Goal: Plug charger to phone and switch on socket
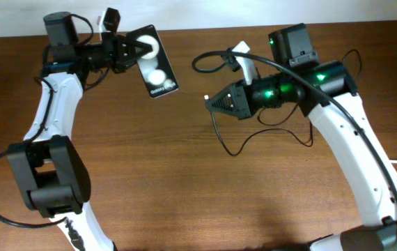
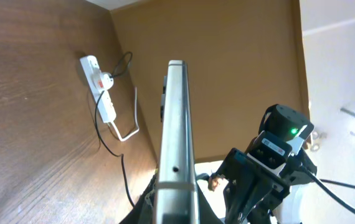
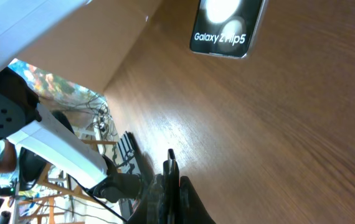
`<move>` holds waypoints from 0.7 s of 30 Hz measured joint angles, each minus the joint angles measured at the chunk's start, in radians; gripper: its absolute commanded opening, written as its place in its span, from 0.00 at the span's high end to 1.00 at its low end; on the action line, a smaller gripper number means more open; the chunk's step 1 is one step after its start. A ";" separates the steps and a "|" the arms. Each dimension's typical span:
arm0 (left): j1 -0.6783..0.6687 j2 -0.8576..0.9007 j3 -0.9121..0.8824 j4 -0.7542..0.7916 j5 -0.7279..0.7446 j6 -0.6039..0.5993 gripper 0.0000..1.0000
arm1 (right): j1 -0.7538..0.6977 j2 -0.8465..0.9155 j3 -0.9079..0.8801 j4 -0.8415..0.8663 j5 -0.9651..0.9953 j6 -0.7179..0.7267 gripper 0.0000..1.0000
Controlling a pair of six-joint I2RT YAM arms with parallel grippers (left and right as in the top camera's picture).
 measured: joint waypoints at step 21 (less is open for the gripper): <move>-0.191 0.000 0.000 0.031 0.001 0.014 1.00 | 0.050 -0.136 -0.620 0.796 -0.128 0.438 0.96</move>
